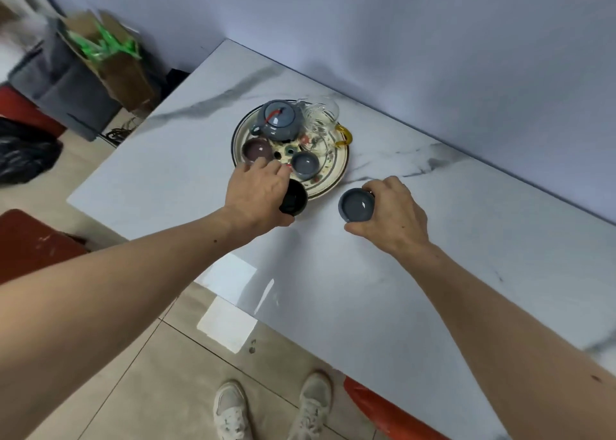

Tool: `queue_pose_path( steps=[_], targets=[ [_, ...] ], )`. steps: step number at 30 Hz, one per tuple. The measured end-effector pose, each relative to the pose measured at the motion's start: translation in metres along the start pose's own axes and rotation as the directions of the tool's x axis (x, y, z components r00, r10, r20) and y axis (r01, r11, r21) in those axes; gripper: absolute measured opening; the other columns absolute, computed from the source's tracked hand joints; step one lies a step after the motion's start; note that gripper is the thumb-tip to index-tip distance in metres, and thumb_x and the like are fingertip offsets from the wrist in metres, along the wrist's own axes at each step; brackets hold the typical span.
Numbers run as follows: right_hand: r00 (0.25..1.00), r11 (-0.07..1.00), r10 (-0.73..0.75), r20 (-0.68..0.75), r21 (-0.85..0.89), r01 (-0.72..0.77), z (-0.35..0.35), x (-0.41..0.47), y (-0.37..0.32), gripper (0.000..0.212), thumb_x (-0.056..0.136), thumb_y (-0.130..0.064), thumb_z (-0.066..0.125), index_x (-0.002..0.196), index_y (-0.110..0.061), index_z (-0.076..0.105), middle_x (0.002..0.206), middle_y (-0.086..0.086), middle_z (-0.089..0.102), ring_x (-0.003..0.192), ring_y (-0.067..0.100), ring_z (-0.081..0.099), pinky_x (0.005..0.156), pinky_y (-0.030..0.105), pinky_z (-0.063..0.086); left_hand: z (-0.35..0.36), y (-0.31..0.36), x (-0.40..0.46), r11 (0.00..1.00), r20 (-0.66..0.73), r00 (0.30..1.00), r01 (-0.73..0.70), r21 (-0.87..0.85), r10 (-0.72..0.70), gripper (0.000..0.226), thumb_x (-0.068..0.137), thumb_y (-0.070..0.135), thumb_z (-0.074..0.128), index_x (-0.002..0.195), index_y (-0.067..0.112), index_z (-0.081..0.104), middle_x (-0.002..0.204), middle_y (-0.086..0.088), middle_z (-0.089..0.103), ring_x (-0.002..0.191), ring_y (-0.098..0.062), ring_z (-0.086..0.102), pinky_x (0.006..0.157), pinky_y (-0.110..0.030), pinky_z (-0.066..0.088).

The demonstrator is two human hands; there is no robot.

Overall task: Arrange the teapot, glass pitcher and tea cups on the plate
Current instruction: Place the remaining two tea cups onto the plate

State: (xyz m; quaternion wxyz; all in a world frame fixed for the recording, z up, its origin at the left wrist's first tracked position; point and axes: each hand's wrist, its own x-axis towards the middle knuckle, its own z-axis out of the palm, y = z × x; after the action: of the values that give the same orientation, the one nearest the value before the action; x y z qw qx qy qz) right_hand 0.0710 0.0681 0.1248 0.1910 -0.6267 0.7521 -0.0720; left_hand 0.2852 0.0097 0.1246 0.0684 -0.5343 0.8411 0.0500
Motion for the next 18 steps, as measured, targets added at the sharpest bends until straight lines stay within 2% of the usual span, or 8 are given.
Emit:
queue_pose_path(
  steps=[6, 13, 18],
  targets=[
    [0.998, 0.998, -0.06, 0.012, -0.014, 0.06, 0.023, 0.041, -0.045, 0.068, 0.057, -0.044, 0.084, 0.114, -0.02, 0.057, 0.112, 0.002, 0.052, 0.102, 0.024, 0.054, 0.068, 0.033, 0.044, 0.01, -0.047, 0.016, 0.998, 0.013, 0.998, 0.057, -0.014, -0.057, 0.066, 0.063, 0.055, 0.072, 0.11, 0.014, 0.05, 0.11, -0.003, 0.059, 0.108, -0.026, 0.049, 0.084, -0.039, 0.039],
    [0.988, 0.988, -0.147, 0.048, -0.036, 0.149, 0.055, 0.082, -0.066, 0.074, 0.056, -0.047, 0.086, 0.118, -0.02, 0.056, 0.11, 0.003, 0.052, 0.102, 0.025, 0.053, 0.066, 0.031, 0.042, 0.032, -0.07, 0.042, 0.996, 0.02, 0.996, 0.085, -0.031, -0.084, 0.066, 0.062, 0.058, 0.07, 0.107, 0.014, 0.051, 0.109, -0.003, 0.06, 0.107, -0.027, 0.05, 0.084, -0.04, 0.041],
    [0.989, 0.991, -0.129, 0.073, -0.038, 0.132, 0.072, 0.097, -0.068, 0.073, 0.054, -0.05, 0.084, 0.115, -0.021, 0.057, 0.11, 0.002, 0.051, 0.099, 0.024, 0.054, 0.07, 0.035, 0.047, 0.047, -0.077, 0.058, 0.996, 0.04, 0.997, 0.071, -0.051, -0.069, 0.067, 0.061, 0.059, 0.07, 0.108, 0.015, 0.051, 0.109, -0.004, 0.06, 0.106, -0.027, 0.051, 0.083, -0.04, 0.04]
  ],
)
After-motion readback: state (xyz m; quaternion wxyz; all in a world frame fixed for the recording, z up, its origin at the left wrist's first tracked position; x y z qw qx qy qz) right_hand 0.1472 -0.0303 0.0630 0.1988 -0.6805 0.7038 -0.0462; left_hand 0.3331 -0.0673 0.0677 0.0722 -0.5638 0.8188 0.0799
